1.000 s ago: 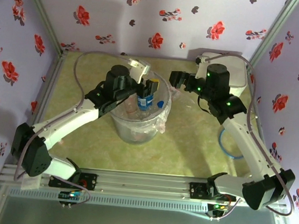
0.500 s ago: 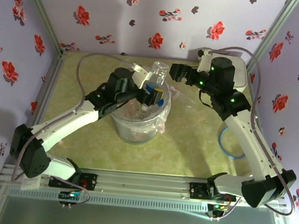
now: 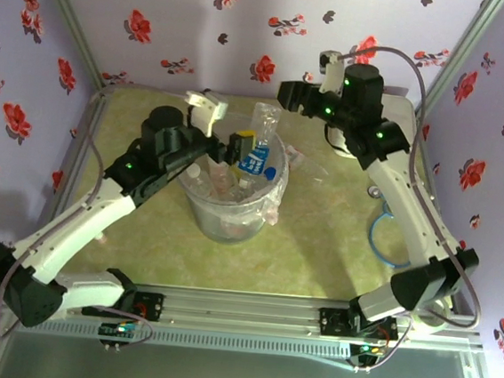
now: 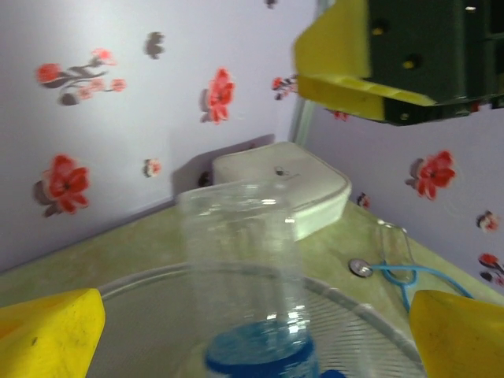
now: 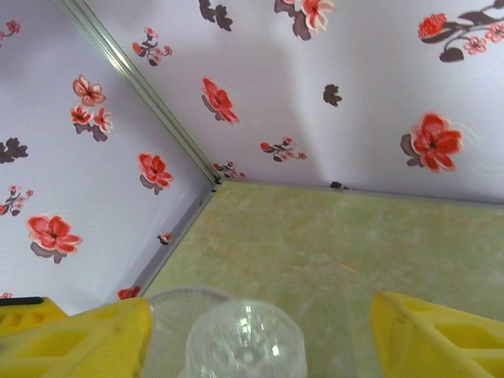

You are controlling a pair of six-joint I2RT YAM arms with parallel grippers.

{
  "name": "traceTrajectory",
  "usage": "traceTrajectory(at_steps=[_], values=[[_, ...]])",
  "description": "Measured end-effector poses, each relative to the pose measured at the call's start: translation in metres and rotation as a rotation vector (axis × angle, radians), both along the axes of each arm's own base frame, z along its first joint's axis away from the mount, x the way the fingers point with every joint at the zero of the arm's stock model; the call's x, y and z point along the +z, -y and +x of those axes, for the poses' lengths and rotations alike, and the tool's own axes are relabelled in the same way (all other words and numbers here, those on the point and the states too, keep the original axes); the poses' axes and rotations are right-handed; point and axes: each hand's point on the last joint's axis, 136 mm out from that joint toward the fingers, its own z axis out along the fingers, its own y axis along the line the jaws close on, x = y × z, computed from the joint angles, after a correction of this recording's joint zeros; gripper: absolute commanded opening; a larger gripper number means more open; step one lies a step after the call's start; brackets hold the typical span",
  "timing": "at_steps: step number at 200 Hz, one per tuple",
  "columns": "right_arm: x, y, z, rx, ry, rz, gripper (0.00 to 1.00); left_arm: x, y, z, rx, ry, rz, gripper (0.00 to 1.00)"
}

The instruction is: Put the plastic bottles in the bin

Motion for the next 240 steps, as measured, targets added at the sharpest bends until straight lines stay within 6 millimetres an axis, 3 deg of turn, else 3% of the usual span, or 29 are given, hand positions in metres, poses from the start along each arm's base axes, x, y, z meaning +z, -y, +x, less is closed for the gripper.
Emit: traceTrajectory(at_steps=[15,38,85,122,175,218,240], values=[[-0.003,-0.01,0.009,0.015,-0.007,-0.012,0.83,0.004,-0.025,0.008,0.08,-0.019,-0.024,0.99],[-0.03,-0.026,0.017,0.045,-0.067,-0.07,0.95,0.001,-0.063,0.012,0.189,-0.065,-0.062,0.98],[-0.078,-0.057,0.007,0.143,-0.184,-0.216,0.93,-0.036,-0.114,0.021,0.357,-0.22,-0.097,0.97],[-0.093,-0.063,-0.006,0.181,-0.218,-0.278,0.69,-0.063,-0.123,0.021,0.398,-0.307,-0.09,0.97],[-0.091,-0.062,-0.006,0.176,-0.196,-0.296,0.43,-0.071,-0.128,0.023,0.422,-0.335,-0.105,0.97],[-0.076,-0.062,-0.011,0.174,-0.159,-0.283,0.41,-0.077,-0.131,0.024,0.435,-0.354,-0.112,0.97],[-0.056,-0.065,-0.013,0.166,-0.084,-0.252,0.39,-0.079,-0.133,0.025,0.445,-0.363,-0.122,0.97]])
